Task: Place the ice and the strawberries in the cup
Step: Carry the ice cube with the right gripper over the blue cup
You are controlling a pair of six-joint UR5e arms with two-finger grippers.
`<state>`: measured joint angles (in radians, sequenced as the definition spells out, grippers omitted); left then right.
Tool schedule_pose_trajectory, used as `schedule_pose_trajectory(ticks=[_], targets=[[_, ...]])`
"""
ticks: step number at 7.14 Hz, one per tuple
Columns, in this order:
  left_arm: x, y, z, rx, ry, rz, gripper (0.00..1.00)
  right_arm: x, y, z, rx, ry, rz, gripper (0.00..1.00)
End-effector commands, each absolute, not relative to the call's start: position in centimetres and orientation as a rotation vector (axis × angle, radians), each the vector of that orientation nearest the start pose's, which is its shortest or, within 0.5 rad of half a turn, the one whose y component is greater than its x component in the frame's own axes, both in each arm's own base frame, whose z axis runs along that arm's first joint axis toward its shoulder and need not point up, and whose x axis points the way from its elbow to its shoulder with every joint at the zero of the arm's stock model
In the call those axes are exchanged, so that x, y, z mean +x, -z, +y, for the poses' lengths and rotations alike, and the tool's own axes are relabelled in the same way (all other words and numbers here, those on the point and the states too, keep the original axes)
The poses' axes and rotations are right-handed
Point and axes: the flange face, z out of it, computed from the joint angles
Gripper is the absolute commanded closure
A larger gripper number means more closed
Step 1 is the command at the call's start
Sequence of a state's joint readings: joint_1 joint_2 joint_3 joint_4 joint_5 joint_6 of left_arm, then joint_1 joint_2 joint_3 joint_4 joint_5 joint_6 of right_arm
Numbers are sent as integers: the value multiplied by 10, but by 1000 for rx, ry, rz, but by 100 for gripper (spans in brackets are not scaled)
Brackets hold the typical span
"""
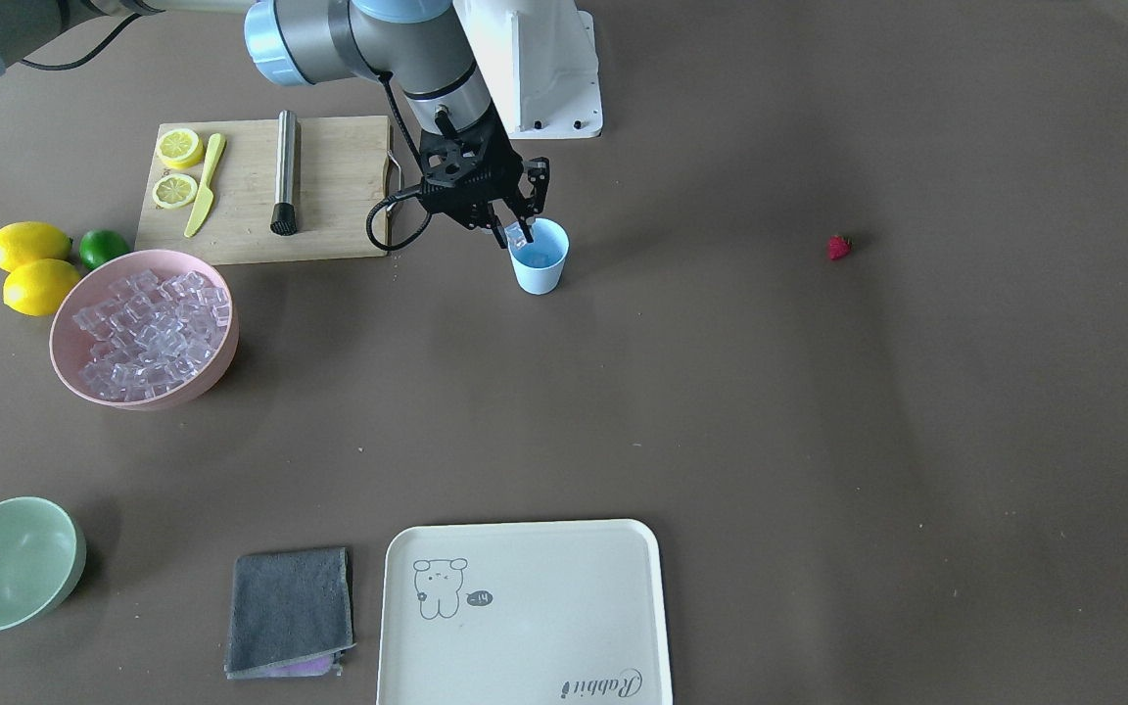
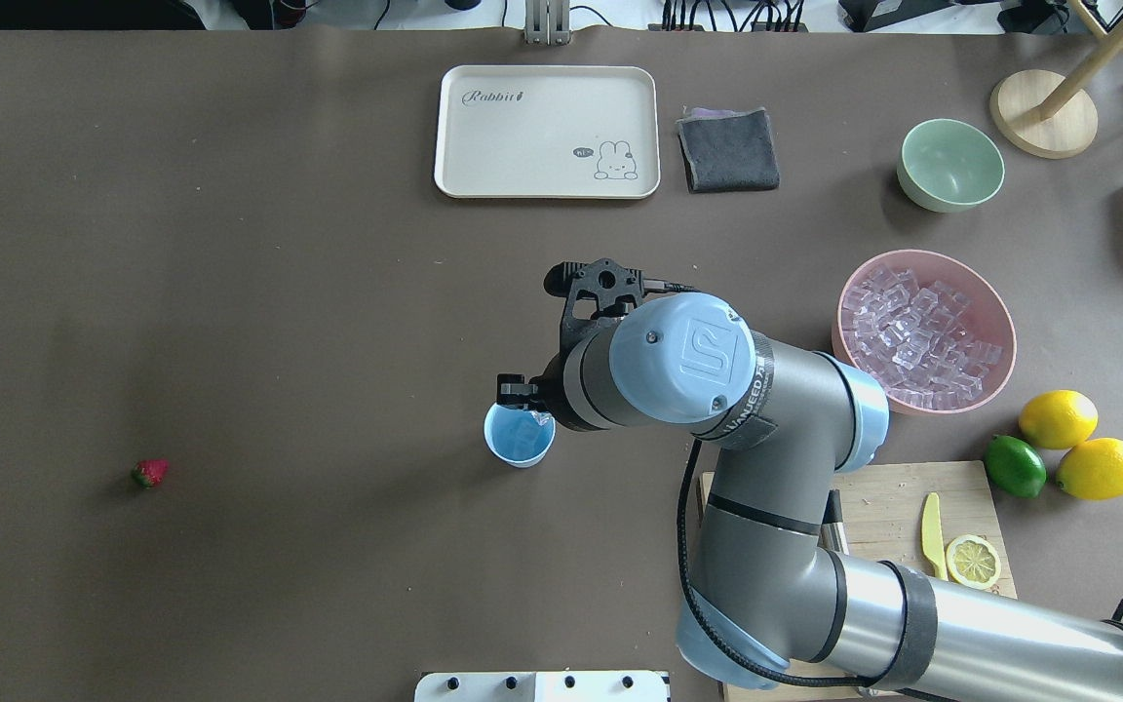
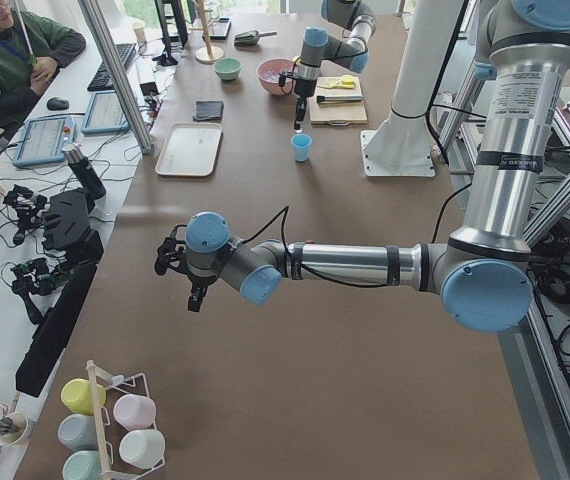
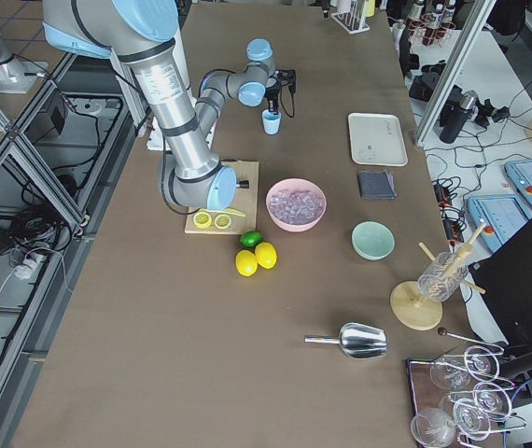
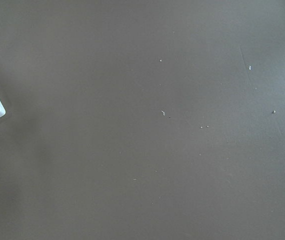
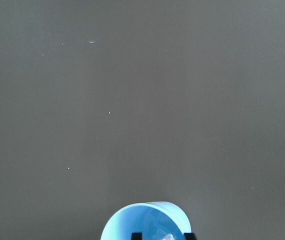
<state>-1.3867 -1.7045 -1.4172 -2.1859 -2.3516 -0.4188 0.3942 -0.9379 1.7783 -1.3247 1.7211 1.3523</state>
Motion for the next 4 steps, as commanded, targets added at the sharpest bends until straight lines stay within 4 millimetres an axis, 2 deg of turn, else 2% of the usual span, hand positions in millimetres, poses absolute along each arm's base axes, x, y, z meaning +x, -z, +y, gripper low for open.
schedule_pose_trajectory(ticks=[1, 2, 4], targets=[[43, -597, -577, 309, -16, 887, 2, -564, -169, -347, 190, -89, -1088, 100], [43, -599, -576, 307, -16, 886, 2, -568, -160, -342, 183, -90, -1101, 100], [43, -601, -578, 309, -16, 885, 2, -570, -160, -339, 188, -90, -1100, 100]])
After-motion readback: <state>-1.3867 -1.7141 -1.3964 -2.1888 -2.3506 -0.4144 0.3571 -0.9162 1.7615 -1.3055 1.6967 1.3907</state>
